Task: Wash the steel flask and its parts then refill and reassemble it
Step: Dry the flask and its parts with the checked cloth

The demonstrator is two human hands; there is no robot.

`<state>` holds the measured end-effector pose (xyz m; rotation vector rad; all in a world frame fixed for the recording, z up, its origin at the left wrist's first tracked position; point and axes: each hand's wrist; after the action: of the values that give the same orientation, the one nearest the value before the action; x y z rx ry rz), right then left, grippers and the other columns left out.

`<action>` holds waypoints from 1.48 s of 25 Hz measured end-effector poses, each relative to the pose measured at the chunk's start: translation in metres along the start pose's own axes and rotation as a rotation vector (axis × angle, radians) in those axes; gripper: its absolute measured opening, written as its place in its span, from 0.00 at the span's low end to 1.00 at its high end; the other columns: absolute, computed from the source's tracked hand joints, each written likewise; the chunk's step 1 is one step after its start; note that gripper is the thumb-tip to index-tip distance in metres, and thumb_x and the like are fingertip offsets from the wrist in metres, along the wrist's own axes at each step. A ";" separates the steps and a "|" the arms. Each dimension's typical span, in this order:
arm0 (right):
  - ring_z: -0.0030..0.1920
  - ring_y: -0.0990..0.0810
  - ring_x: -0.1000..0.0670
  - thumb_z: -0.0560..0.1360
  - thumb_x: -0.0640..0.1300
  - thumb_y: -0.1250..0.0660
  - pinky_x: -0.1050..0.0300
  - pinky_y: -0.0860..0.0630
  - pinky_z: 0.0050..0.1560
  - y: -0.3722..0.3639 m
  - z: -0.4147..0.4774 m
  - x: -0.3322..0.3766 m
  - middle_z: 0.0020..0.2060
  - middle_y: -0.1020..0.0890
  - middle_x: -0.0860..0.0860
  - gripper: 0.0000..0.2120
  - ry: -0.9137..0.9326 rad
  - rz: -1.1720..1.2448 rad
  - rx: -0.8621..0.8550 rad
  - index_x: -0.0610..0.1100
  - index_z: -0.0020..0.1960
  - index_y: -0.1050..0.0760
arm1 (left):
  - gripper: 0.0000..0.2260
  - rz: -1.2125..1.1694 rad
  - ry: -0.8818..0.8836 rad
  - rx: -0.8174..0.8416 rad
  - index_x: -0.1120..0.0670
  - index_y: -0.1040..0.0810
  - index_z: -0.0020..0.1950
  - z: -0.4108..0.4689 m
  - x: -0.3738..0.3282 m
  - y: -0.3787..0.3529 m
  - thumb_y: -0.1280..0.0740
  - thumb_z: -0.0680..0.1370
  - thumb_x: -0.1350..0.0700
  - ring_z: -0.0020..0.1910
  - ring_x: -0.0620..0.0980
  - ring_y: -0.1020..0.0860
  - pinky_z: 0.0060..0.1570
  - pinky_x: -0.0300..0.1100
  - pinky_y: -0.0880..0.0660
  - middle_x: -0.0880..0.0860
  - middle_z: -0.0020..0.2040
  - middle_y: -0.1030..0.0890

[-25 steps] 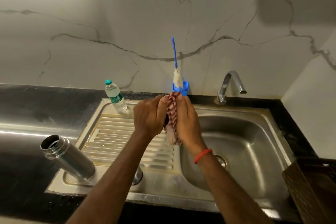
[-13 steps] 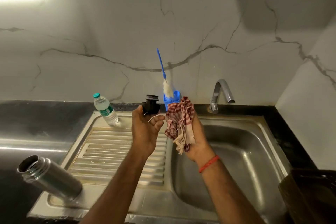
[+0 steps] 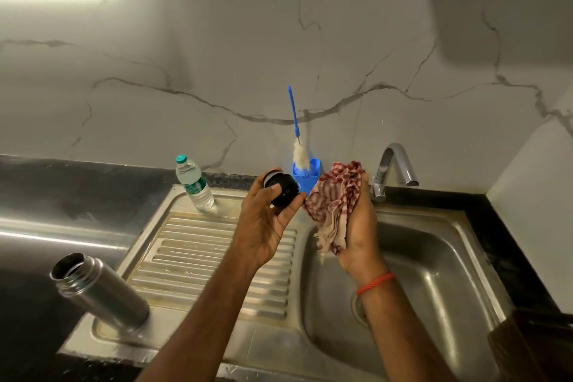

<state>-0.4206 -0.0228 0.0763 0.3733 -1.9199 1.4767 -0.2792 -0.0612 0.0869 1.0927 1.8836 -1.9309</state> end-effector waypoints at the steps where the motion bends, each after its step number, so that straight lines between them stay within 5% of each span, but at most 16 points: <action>1: 0.64 0.21 0.43 0.80 0.62 0.42 0.43 0.26 0.66 -0.001 -0.001 0.004 0.62 0.18 0.44 0.25 -0.002 0.003 -0.001 0.46 0.66 0.22 | 0.14 0.001 -0.001 -0.027 0.60 0.24 0.57 -0.001 0.001 -0.001 0.26 0.74 0.64 0.50 0.58 0.15 0.45 0.46 0.16 0.61 0.54 0.20; 4: 0.60 0.18 0.45 0.82 0.59 0.44 0.48 0.22 0.59 -0.005 -0.006 0.013 0.58 0.16 0.46 0.22 0.057 -0.052 0.002 0.47 0.65 0.22 | 0.15 0.034 0.010 -0.105 0.61 0.26 0.55 -0.001 0.003 -0.004 0.29 0.75 0.54 0.49 0.59 0.15 0.44 0.48 0.15 0.60 0.48 0.16; 7: 0.62 0.20 0.47 0.82 0.56 0.44 0.50 0.22 0.59 -0.008 -0.011 0.014 0.62 0.19 0.48 0.21 0.333 -0.201 0.047 0.47 0.71 0.30 | 0.20 0.399 0.027 -0.193 0.57 0.22 0.52 -0.001 0.004 -0.011 0.39 0.81 0.39 0.38 0.53 0.18 0.35 0.41 0.22 0.55 0.39 0.17; 12: 0.72 0.32 0.48 0.81 0.59 0.42 0.49 0.33 0.71 -0.006 -0.011 -0.017 0.72 0.30 0.50 0.25 1.028 -1.574 0.464 0.54 0.75 0.39 | 0.11 0.679 -0.132 -0.105 0.56 0.23 0.47 -0.009 0.012 -0.006 0.43 0.85 0.62 0.39 0.42 0.18 0.35 0.31 0.23 0.51 0.40 0.20; 16: 0.61 0.24 0.47 0.81 0.65 0.47 0.48 0.22 0.59 0.008 -0.004 -0.028 0.61 0.22 0.45 0.26 1.048 -1.545 0.329 0.49 0.71 0.35 | 0.03 0.821 -0.164 0.044 0.51 0.23 0.52 -0.006 0.010 0.006 0.37 0.83 0.57 0.48 0.48 0.18 0.46 0.35 0.20 0.50 0.46 0.17; 18: 0.48 0.20 0.49 0.82 0.65 0.50 0.49 0.19 0.45 0.005 -0.007 -0.027 0.50 0.20 0.47 0.23 0.984 -1.482 0.268 0.49 0.65 0.32 | 0.05 0.824 -0.242 0.077 0.53 0.23 0.51 -0.008 0.007 0.001 0.37 0.81 0.55 0.45 0.44 0.18 0.46 0.35 0.21 0.47 0.42 0.16; 20: 0.40 0.19 0.49 0.81 0.66 0.52 0.47 0.18 0.39 -0.011 -0.015 -0.030 0.43 0.19 0.48 0.23 0.759 -1.324 0.189 0.52 0.60 0.30 | 0.08 1.092 -0.564 0.099 0.60 0.22 0.52 -0.001 0.005 0.008 0.39 0.82 0.59 0.39 0.46 0.20 0.39 0.37 0.23 0.53 0.41 0.17; 23: 0.46 0.14 0.47 0.80 0.67 0.49 0.44 0.17 0.52 -0.040 -0.020 -0.025 0.45 0.14 0.47 0.26 0.005 -0.627 0.015 0.50 0.58 0.22 | 0.15 1.609 -0.962 0.125 0.58 0.27 0.46 0.011 -0.009 0.016 0.47 0.86 0.54 0.24 0.44 0.33 0.25 0.41 0.38 0.49 0.31 0.28; 25: 0.47 0.14 0.49 0.80 0.67 0.47 0.50 0.17 0.49 -0.045 -0.019 -0.014 0.47 0.13 0.47 0.27 -0.187 -0.444 -0.022 0.49 0.61 0.21 | 0.15 1.729 -1.000 0.142 0.55 0.31 0.45 0.011 -0.021 -0.004 0.50 0.85 0.50 0.21 0.45 0.35 0.23 0.41 0.39 0.43 0.28 0.34; 27: 0.41 0.15 0.52 0.78 0.69 0.51 0.54 0.17 0.40 -0.047 -0.022 -0.006 0.44 0.15 0.48 0.30 0.085 -0.771 0.012 0.49 0.63 0.25 | 0.15 1.735 -0.967 0.131 0.54 0.30 0.46 0.019 -0.029 -0.014 0.50 0.85 0.49 0.23 0.48 0.30 0.24 0.45 0.30 0.45 0.29 0.31; 29: 0.36 0.17 0.53 0.80 0.67 0.53 0.52 0.17 0.35 -0.043 -0.024 0.000 0.39 0.17 0.50 0.30 0.646 -1.286 0.047 0.46 0.65 0.28 | 0.11 1.723 -0.925 0.152 0.59 0.24 0.52 0.017 -0.028 -0.018 0.41 0.84 0.53 0.35 0.45 0.22 0.38 0.45 0.18 0.52 0.39 0.21; 31: 0.42 0.17 0.51 0.80 0.67 0.51 0.54 0.17 0.41 -0.033 -0.019 0.001 0.45 0.16 0.47 0.33 1.066 -1.596 0.057 0.43 0.70 0.32 | 0.08 1.524 -0.564 0.152 0.61 0.22 0.58 0.011 -0.033 -0.026 0.37 0.84 0.58 0.45 0.42 0.23 0.48 0.33 0.22 0.53 0.49 0.19; 33: 0.48 0.18 0.48 0.79 0.69 0.51 0.53 0.18 0.45 -0.020 -0.013 -0.005 0.52 0.17 0.44 0.35 1.238 -1.698 0.106 0.43 0.73 0.37 | 0.11 1.202 -0.049 0.142 0.55 0.23 0.49 0.006 -0.044 -0.037 0.41 0.86 0.55 0.37 0.41 0.22 0.36 0.32 0.25 0.48 0.39 0.18; 34: 0.49 0.18 0.47 0.79 0.70 0.50 0.52 0.17 0.46 -0.014 -0.011 -0.009 0.54 0.18 0.43 0.36 1.259 -1.690 0.136 0.43 0.73 0.38 | 0.12 1.237 0.018 0.190 0.54 0.24 0.45 0.008 -0.047 -0.038 0.42 0.86 0.54 0.33 0.42 0.24 0.32 0.31 0.27 0.48 0.35 0.20; 36: 0.52 0.19 0.47 0.79 0.70 0.49 0.53 0.18 0.49 -0.006 -0.010 -0.015 0.57 0.19 0.42 0.35 1.214 -1.571 0.158 0.43 0.73 0.39 | 0.10 1.536 -0.137 0.374 0.57 0.23 0.48 0.008 -0.046 -0.038 0.40 0.85 0.55 0.38 0.45 0.23 0.36 0.28 0.29 0.50 0.40 0.21; 37: 0.52 0.19 0.48 0.79 0.69 0.48 0.55 0.19 0.50 -0.003 -0.009 -0.017 0.57 0.19 0.42 0.33 1.169 -1.484 0.153 0.44 0.72 0.38 | 0.11 1.710 -0.459 0.442 0.60 0.22 0.51 0.007 -0.046 -0.037 0.38 0.83 0.54 0.42 0.49 0.21 0.40 0.27 0.28 0.54 0.44 0.20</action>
<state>-0.4036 -0.0185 0.0678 0.5975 -0.2725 0.4845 -0.2734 -0.0777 0.1436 1.3724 -0.0740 -1.1866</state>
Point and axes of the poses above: each hand's wrist, its own z-axis towards the middle knuckle, its own y-axis out of the back of the hand, x = y × z
